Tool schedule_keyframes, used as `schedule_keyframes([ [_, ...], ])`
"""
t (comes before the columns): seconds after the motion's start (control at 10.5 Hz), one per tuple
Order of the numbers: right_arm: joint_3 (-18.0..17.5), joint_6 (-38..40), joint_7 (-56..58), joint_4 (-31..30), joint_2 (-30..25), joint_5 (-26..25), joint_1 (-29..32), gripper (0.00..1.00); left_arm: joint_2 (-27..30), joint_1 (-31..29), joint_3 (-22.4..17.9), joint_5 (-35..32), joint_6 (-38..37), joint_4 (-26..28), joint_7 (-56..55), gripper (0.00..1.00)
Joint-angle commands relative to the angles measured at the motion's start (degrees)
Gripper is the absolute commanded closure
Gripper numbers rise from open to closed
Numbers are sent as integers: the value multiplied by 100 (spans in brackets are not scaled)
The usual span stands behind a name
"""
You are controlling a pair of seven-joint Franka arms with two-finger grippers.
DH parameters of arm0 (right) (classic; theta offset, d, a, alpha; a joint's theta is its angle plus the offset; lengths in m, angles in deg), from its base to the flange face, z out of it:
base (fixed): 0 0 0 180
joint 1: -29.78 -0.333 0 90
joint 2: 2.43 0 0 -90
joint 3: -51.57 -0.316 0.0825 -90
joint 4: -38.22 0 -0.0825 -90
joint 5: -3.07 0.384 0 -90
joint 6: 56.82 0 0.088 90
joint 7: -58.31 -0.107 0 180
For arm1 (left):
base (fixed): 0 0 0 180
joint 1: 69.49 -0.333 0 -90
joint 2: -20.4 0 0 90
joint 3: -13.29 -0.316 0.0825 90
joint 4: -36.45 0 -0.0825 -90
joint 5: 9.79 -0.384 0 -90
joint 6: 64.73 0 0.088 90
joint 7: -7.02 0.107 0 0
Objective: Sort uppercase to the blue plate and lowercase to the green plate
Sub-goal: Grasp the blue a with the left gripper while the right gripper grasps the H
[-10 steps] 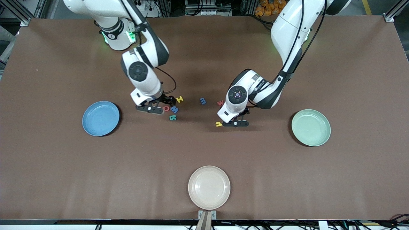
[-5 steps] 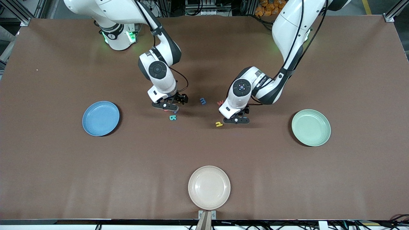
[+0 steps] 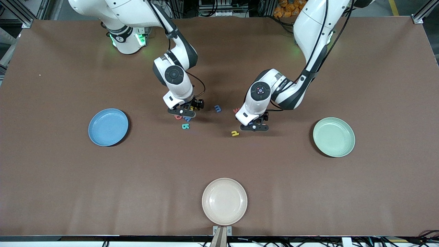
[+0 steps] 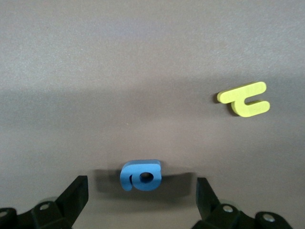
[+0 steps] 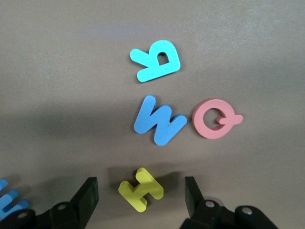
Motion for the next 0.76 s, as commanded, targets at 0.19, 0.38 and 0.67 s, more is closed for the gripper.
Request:
schedule_keyframes([
  [0.19,-122,-270,-16,23,172,116,25,32,-59,89,-80,-208,15,20,-190,0],
  [0.38,-122,-289,36,23,190,116,25,43,-68,89,-89,-208,15,2,-190,0],
  [0.67,-122,-289,98,23,199,108,25,55,-68,80,-89,-208,15,-33,-190,74],
])
